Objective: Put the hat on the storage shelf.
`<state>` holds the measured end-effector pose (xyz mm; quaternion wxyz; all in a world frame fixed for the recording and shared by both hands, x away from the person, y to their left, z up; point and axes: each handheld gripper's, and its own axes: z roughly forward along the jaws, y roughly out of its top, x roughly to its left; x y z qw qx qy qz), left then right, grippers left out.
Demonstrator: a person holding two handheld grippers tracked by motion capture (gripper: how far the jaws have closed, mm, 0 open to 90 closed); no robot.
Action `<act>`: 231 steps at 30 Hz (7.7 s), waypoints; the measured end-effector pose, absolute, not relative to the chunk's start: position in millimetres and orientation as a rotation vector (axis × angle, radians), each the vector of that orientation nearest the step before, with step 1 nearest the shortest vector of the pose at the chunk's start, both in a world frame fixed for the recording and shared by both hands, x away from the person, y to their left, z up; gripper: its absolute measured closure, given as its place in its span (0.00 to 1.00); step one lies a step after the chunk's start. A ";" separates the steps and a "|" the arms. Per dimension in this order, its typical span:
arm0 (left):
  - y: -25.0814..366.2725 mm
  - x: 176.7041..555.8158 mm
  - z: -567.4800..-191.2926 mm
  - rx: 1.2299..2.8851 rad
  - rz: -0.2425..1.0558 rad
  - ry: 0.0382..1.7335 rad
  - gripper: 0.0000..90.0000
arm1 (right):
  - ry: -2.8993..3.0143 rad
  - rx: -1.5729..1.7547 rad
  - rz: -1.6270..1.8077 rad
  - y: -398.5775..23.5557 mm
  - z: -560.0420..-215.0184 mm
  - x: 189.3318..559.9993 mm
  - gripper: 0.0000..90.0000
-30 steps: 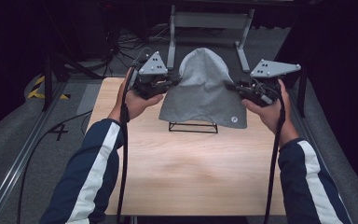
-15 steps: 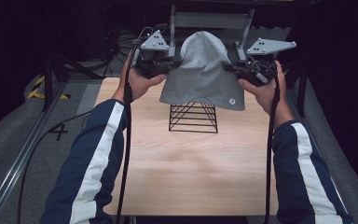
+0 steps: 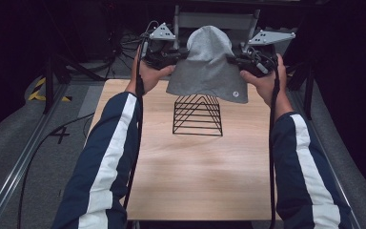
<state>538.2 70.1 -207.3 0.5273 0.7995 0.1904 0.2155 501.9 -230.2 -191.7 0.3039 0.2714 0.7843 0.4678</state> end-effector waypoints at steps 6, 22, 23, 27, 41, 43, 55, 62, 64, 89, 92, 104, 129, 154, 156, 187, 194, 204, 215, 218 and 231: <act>67.8 539.5 -217.2 1.926 0.512 0.474 0.97 | 2.084 0.731 1.227 -228.2 -198.0 503.8 0.94; 88.5 516.0 -224.6 1.890 0.469 0.401 0.97 | 2.127 0.679 1.268 -233.7 -208.6 489.4 0.94; 90.0 514.2 -224.2 1.889 0.467 0.397 0.97 | 2.128 0.675 1.279 -233.1 -207.6 487.1 0.94; 92.5 508.0 -224.5 1.883 0.466 0.383 0.97 | 2.129 0.656 1.286 -230.4 -206.9 481.7 0.94; 89.0 502.4 -263.7 1.985 0.456 0.381 0.97 | 2.183 0.666 1.251 -232.2 -242.4 474.3 0.93; 88.5 505.0 -275.5 2.003 0.445 0.404 0.97 | 2.185 0.684 1.250 -234.8 -251.5 476.2 0.93; 91.2 510.7 -324.3 2.008 0.374 0.494 0.97 | 2.228 0.759 1.212 -243.9 -306.6 485.8 0.93; 88.0 509.1 -342.4 2.013 0.356 0.506 0.97 | 2.250 0.790 1.200 -244.6 -327.4 485.3 0.93; 86.4 507.5 -348.8 2.024 0.358 0.499 0.97 | 2.272 0.803 1.189 -243.7 -340.5 485.3 0.93; 72.2 514.0 -411.0 2.179 0.330 0.536 0.97 | 2.345 0.931 1.119 -244.7 -406.4 495.1 0.93; 70.9 514.9 -413.7 2.195 0.325 0.539 0.97 | 2.350 0.931 1.095 -242.0 -410.7 495.7 0.93; 73.6 512.2 -413.5 2.186 0.357 0.551 0.97 | 2.344 0.912 1.036 -236.2 -410.0 494.1 0.93; 110.6 479.3 -384.3 2.249 0.509 0.554 0.91 | 2.330 0.876 1.001 -235.2 -380.8 469.6 0.85; 147.5 447.3 -395.4 2.318 0.477 0.561 0.71 | 2.362 0.855 0.954 -255.2 -376.6 442.2 0.73; 151.4 443.7 -397.9 2.318 0.475 0.568 0.68 | 2.367 0.853 0.944 -258.4 -377.4 439.6 0.71; 208.5 382.4 -435.7 2.445 0.451 0.629 0.31 | 2.411 0.870 0.853 -312.6 -418.7 380.6 0.40; 218.7 371.6 -446.2 2.407 0.422 0.660 0.30 | 2.406 0.924 0.861 -330.0 -435.4 362.7 0.36; 231.9 354.5 -470.8 2.350 0.331 0.699 0.26 | 2.372 1.077 0.981 -367.8 -463.8 336.4 0.28; 241.1 344.7 -482.6 2.220 0.312 0.784 0.21 | 2.301 1.125 0.999 -373.0 -467.9 332.9 0.22; 241.0 344.7 -482.6 2.219 0.312 0.785 0.21 | 2.298 1.129 0.995 -373.1 -468.0 333.0 0.22; 240.1 344.6 -482.7 2.218 0.317 0.802 0.18 | 2.288 1.149 0.994 -373.7 -467.8 332.4 0.22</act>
